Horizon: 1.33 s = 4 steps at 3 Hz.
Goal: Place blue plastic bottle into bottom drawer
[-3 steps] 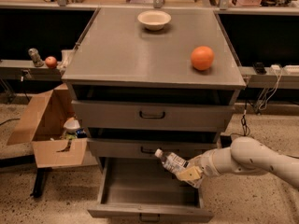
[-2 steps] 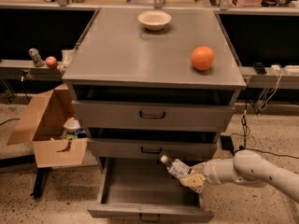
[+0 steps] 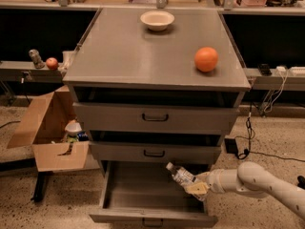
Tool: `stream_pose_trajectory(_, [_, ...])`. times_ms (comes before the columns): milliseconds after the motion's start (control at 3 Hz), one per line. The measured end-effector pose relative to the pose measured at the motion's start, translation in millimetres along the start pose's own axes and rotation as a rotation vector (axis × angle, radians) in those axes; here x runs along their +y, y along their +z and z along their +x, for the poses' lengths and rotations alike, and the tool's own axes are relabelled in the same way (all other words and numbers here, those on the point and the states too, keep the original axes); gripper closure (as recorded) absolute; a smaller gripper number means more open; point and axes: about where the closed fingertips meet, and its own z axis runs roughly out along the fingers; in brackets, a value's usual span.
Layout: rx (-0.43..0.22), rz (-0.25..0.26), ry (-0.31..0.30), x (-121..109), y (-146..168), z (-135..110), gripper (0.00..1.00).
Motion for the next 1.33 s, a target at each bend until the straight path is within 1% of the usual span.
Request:
stream_pose_trajectory(333, [0.009,0.0,-0.013,-17,18,16,1.0])
stream_pose_trajectory(667, [0.041,0.001,-0.01,-47,49,46,1.0])
stream_pose_trajectory(1000, [0.062,0.012,0.002,-75,75,67,1.0])
stream_pose_trajectory(1333, [0.062,0.011,0.016,-93,98,78,1.0])
